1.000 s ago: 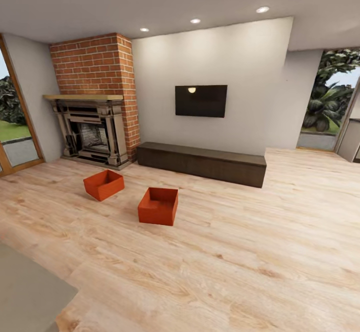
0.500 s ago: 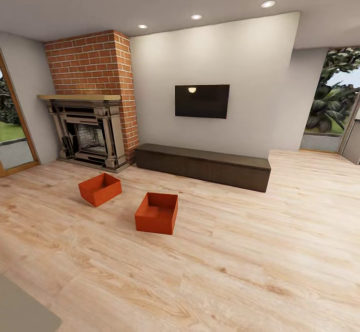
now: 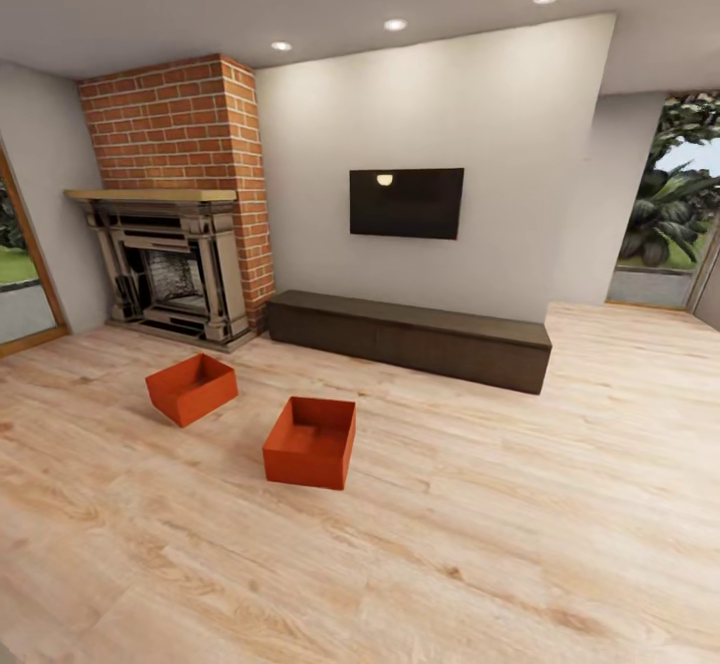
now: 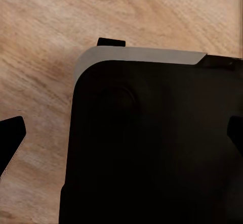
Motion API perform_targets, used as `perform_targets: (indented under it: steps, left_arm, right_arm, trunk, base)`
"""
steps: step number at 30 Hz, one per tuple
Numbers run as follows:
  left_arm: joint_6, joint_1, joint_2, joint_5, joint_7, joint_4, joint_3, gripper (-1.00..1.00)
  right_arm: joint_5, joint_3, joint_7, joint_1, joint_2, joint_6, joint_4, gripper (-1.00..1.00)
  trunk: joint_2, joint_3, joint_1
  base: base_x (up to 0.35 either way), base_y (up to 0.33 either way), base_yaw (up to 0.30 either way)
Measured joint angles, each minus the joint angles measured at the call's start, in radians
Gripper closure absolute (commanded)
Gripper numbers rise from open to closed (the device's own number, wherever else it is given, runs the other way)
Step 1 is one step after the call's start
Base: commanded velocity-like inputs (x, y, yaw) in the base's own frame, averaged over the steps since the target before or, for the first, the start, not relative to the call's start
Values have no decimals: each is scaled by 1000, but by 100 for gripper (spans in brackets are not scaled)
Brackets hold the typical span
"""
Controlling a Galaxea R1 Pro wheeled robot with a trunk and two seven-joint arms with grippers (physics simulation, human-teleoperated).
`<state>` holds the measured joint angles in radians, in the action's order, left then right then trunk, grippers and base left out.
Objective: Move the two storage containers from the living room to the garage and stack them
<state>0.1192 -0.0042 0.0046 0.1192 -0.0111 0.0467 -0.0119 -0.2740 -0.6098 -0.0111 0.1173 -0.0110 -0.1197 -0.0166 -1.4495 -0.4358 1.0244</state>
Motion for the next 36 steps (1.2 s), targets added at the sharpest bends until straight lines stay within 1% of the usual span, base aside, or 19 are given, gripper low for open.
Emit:
perform_targets:
  steps: [28,36]
  left_arm:
    - [4,0,1,0,0,1,-1,-100]
    - [8,0,2,0,0,1,-1,-100]
  right_arm:
    - [0,0,0,0,0,0,0,-100]
    - [0,0,0,0,0,0,0,-100]
  trunk:
    - [0,0,0]
    - [0,0,1]
  base:
    - [322,0,0]
    - [68,0,0]
